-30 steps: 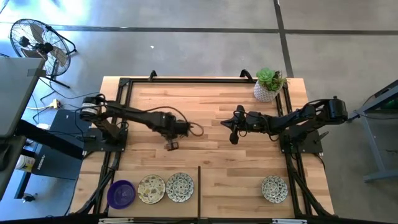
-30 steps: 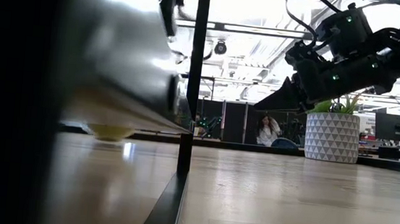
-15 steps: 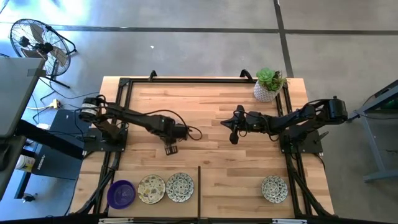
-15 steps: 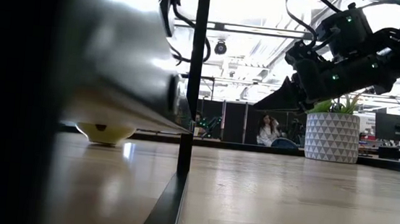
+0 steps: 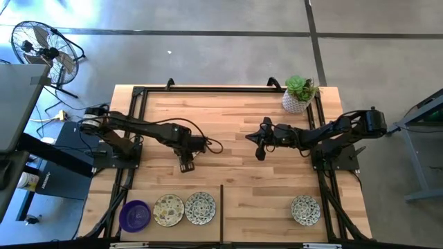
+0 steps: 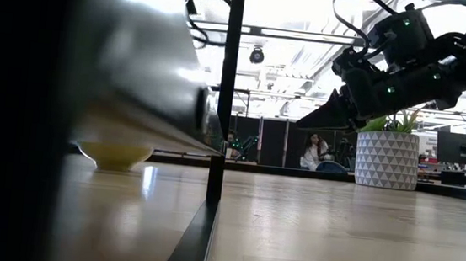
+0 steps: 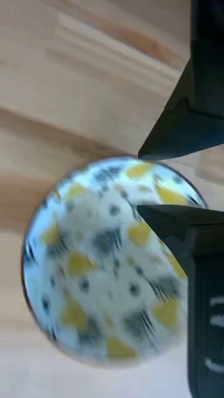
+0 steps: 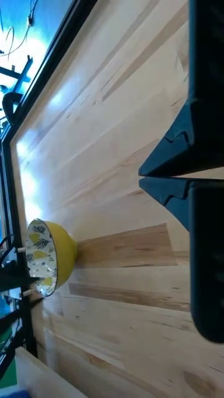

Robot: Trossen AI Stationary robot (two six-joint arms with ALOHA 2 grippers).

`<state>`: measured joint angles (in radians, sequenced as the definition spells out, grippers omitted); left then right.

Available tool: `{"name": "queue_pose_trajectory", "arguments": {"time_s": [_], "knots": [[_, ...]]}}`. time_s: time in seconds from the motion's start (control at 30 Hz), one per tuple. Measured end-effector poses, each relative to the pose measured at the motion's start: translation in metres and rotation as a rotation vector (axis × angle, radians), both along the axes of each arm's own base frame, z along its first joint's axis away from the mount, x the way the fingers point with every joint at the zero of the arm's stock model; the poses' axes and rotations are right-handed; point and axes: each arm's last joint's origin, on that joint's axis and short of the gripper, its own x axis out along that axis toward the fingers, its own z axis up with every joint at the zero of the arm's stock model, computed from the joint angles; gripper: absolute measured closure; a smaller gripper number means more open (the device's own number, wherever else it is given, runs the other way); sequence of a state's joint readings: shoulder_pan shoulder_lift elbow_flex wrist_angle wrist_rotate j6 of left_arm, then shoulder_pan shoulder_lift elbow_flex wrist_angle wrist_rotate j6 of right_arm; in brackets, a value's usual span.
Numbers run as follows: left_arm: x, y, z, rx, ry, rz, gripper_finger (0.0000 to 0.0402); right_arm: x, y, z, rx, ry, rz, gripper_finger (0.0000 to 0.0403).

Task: Pick & Place Mini bowls
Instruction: Stack the yellow patterned bowl on top of the other stacked yellow patterned bowls on the shelf

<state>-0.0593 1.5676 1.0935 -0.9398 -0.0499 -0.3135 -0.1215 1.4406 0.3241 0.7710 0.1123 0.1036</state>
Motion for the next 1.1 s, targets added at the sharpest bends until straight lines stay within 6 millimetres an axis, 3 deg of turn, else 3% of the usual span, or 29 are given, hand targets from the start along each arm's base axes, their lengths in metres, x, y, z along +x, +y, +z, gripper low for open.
{"name": "queue_pose_trajectory", "arguments": {"time_s": [0.2, 0.47, 0.53, 0.67, 0.8, 1.1], "knots": [[-0.021, 0.012, 0.016, 0.043, -0.038, 0.029, 0.0302, 0.000, 0.000, 0.000, 0.001, 0.003, 0.001, 0.0402], [-0.051, 0.064, 0.022, -0.018, -0.231, 0.157, 0.0366, 0.000, 0.000, 0.000, 0.005, -0.004, 0.014, 0.0402], [-0.064, 0.075, 0.019, -0.023, -0.186, 0.195, 0.0383, 0.000, 0.000, 0.001, 0.005, -0.008, 0.015, 0.0401], [-0.065, 0.088, 0.018, -0.081, -0.220, 0.206, 0.0389, 0.001, 0.000, 0.001, 0.004, -0.014, 0.014, 0.0402], [-0.058, 0.090, 0.011, -0.090, -0.201, 0.174, 0.0350, 0.001, 0.000, 0.001, 0.006, -0.016, 0.015, 0.0401], [-0.049, 0.098, -0.008, -0.069, -0.124, 0.146, 0.0200, 0.001, 0.000, 0.002, 0.005, -0.018, 0.016, 0.0401]]}}
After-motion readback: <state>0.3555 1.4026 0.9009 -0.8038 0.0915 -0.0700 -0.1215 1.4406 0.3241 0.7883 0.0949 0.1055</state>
